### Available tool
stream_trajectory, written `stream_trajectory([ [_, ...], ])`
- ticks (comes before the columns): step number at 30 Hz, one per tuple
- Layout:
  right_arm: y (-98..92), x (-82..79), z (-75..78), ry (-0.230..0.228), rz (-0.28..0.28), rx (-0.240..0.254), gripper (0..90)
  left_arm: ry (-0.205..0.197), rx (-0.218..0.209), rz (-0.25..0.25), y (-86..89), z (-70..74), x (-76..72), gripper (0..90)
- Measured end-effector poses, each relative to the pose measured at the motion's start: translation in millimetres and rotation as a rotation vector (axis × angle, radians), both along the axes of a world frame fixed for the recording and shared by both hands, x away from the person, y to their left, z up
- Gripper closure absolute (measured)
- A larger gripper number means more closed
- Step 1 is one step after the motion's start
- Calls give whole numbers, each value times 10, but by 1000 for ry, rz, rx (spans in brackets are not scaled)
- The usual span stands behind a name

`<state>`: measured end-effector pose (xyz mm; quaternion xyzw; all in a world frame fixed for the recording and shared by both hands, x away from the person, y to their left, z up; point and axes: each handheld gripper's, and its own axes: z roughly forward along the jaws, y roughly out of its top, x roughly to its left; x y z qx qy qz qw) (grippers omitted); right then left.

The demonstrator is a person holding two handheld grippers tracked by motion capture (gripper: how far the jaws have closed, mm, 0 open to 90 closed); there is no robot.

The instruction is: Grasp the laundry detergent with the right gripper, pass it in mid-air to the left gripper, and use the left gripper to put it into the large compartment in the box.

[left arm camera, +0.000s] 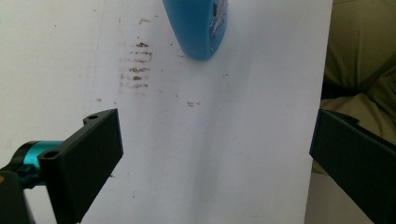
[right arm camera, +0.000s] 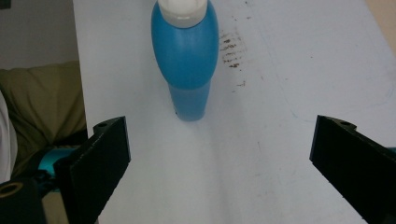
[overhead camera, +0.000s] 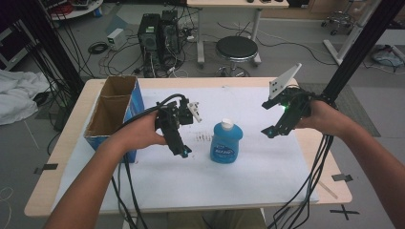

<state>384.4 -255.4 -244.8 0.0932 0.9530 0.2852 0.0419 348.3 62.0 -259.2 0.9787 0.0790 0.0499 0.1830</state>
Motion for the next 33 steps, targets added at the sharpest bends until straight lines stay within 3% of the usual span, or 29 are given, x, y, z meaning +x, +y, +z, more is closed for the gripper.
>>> stream_trajectory([
  [12, -35, -112, -301, 3, -7, 90, 40, -7, 6, -6, -8, -18, 1, 26],
  [22, -106, -135, -632, 20, -39, 222, 40, -11, 8, -4, -2, -48, 8, 26],
  [33, -42, -117, -899, 22, -25, 296, 40, -13, 4, 0, 9, -50, 13, 26],
])
